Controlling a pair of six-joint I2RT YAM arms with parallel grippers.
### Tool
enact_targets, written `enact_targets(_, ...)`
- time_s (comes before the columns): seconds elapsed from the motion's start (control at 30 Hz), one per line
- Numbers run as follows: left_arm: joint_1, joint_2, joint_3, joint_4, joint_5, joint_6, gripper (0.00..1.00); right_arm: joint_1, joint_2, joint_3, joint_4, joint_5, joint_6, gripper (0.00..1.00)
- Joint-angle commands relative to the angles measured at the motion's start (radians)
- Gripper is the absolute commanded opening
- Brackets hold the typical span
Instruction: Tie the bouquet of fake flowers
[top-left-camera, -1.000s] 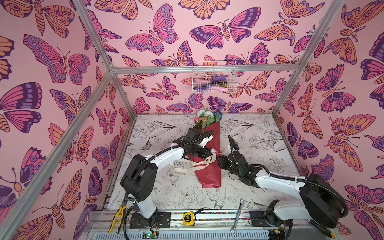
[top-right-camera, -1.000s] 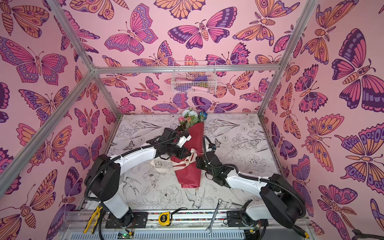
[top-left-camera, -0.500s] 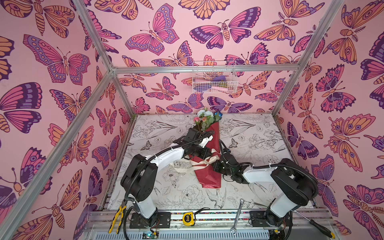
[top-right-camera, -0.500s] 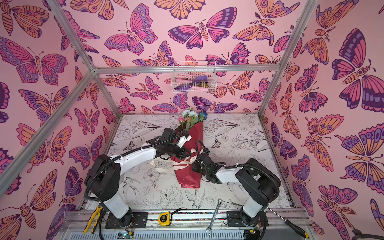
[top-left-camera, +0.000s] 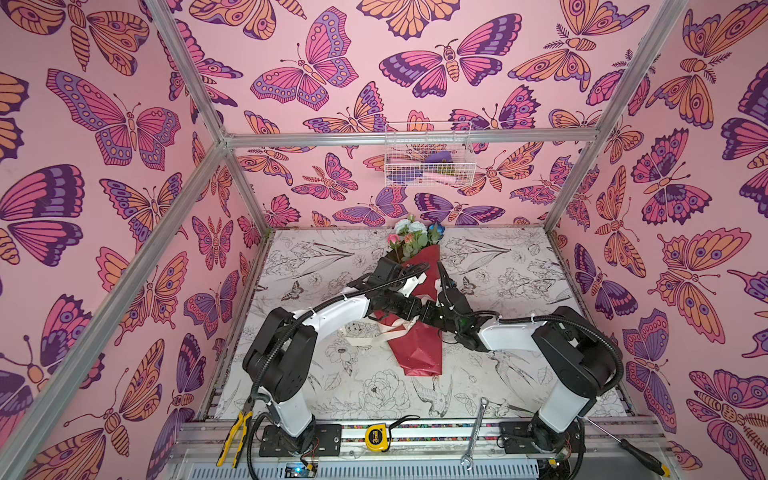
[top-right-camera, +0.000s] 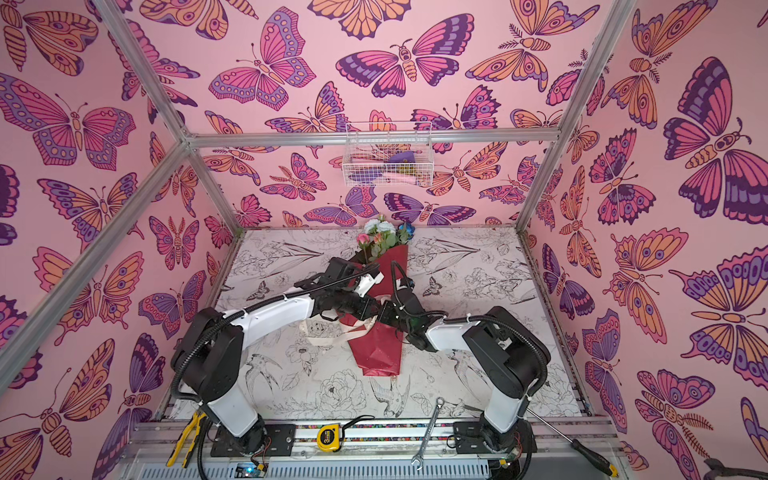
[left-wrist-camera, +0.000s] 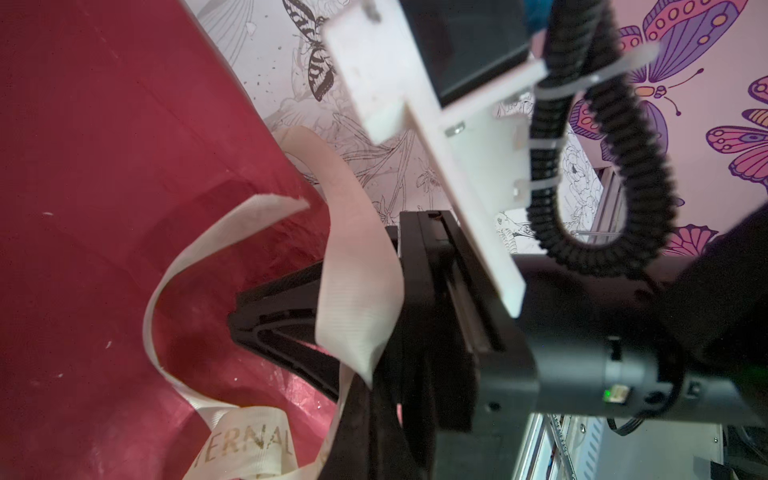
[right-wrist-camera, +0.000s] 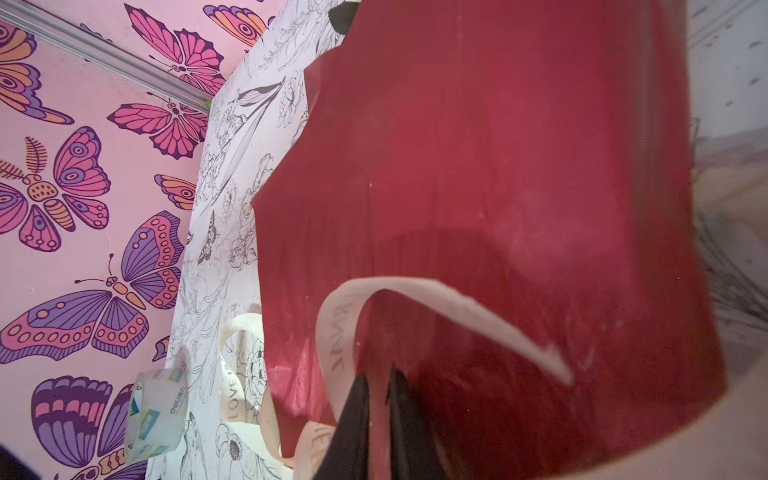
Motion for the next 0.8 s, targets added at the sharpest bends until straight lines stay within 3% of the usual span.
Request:
enact_targets(0.0,-0.004,0.034,-0.019,0.009,0.004,-0.002,0.0,-0.003,-0.073,-0.041,-0.006,-0.012,-0.007,0.15)
enact_targets(0.3,-0.01,0.08,-0.018,0.014,0.005,0.0,0.0,0.01,-0.38,-0.161,-0.303,0.037,0.016,0.15)
enact_targets(0.6,-0.05,0.119,-0.015,0.014,0.014,0.008,0.01,0.015,-0.712,-0.142,-0.684,0.246,0.001,0.19)
enact_targets(0.67,-0.051,0.114,-0.023,0.013,0.009,0.002,0.16,0.015,-0.752,-0.122,-0.725,0.273,-0.014,0.2)
enact_targets(0.77,-0.05,0.063,-0.042,0.012,-0.013,-0.013,0.5,0.014,-0.763,-0.071,-0.797,0.293,-0.04,0.2)
